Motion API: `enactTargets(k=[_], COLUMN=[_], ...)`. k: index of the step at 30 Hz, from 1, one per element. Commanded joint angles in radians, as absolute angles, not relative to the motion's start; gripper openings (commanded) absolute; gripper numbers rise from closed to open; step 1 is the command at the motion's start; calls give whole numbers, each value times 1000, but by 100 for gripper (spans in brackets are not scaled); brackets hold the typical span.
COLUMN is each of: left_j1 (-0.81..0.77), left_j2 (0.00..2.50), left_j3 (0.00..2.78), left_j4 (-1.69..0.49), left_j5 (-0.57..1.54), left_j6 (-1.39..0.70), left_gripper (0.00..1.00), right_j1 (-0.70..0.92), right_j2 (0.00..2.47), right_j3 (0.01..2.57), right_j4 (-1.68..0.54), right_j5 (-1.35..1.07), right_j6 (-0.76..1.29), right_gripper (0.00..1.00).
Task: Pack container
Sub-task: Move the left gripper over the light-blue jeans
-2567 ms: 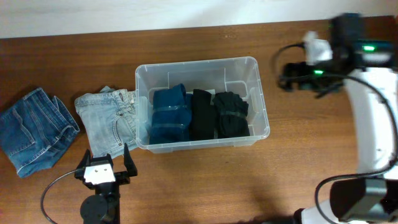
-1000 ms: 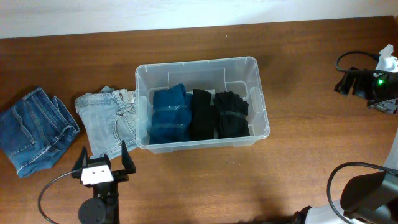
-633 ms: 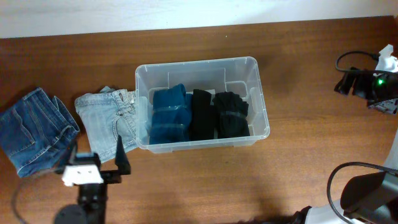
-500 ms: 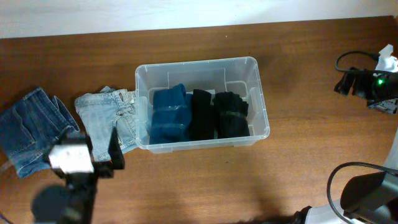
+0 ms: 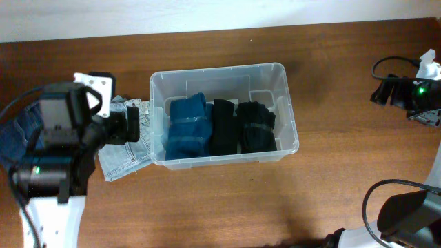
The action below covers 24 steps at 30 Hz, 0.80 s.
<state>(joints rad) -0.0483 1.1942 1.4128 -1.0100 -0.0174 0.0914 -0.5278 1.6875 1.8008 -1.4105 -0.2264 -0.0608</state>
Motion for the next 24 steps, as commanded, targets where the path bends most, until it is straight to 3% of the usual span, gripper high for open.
enactTargets(k=[1,5,9,10,24], left_j1=[-43,-40,-38,-38,-46], left_j2=[1286,1413,1532,1562,1736], left_j3=[1424,1424,1424,1424,1424], left_j4=[-1052,-1128,-1141,-1141,-1092], left_j5=[-10,-11,-10,-10,104], left_j6=[105,0,-20,-19,-42], left_gripper=[75,54,16,2,1], right_j1=[-532,-532,-532,-532,-532], right_j2=[1688,1688,1688,1688,1688], right_j3=[1811,1811,1811,1811,1811], right_j4=[-1410,-1410,-1410,-1410,-1410], right_j5=[-225,-225,-224,-225,-225], right_j6=[-67,-67,-67,-67,-67], right_gripper=[99,99,99,98,99])
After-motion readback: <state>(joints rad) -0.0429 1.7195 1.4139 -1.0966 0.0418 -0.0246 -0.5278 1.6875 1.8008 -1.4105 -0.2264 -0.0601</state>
